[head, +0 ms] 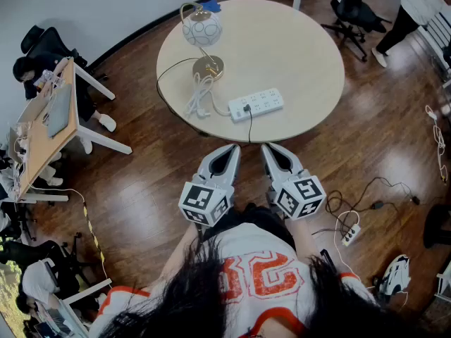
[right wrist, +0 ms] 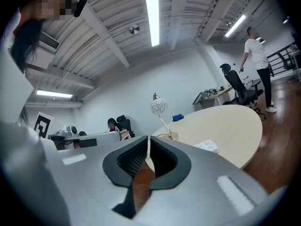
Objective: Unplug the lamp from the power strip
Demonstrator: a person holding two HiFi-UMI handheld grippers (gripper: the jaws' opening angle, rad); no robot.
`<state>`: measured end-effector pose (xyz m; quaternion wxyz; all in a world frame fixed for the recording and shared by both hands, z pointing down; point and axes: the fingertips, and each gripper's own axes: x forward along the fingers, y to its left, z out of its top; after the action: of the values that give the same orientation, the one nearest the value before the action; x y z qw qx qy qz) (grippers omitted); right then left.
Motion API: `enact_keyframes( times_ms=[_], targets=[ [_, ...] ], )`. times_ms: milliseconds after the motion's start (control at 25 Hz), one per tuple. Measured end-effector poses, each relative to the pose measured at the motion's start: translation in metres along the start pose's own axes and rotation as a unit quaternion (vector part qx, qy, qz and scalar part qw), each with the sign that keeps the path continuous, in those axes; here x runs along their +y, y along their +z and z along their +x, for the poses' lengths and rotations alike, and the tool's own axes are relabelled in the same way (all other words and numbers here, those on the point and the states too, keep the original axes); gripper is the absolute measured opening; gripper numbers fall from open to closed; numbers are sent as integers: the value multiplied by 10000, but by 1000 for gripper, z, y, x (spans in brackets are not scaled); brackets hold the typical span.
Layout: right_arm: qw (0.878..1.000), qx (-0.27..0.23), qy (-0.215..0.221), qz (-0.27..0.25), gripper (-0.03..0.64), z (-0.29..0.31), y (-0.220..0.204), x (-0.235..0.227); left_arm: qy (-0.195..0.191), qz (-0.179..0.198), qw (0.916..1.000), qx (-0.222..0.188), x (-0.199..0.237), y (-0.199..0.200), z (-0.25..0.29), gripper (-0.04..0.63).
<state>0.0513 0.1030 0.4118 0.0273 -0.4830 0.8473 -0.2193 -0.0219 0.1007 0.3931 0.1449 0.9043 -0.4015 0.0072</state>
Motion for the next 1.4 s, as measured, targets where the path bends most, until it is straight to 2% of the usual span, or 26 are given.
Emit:
enact_keyframes(
  times_ms=[440, 800, 1120, 1360, 1400],
  targets=[
    [9997, 230, 23, 8, 21, 2, -12, -19, 295, -60, 9994, 147, 3, -14, 5, 0],
    [9992, 354, -152, 118, 25, 29, -16, -36, 314, -25, 9991, 277, 41, -14, 25, 0],
    [9970, 367, -678, 72, 28, 76, 3, -72, -118, 290, 9961, 821, 105, -22, 86, 0],
    [9931, 434, -1063, 232, 37, 92, 7, -88, -840, 433, 9880, 1224, 127, -45, 129, 2],
    [9923, 454, -1128, 251, 38, 94, 7, -89, -1028, 463, 9846, 1338, 128, -52, 136, 39]
  ],
)
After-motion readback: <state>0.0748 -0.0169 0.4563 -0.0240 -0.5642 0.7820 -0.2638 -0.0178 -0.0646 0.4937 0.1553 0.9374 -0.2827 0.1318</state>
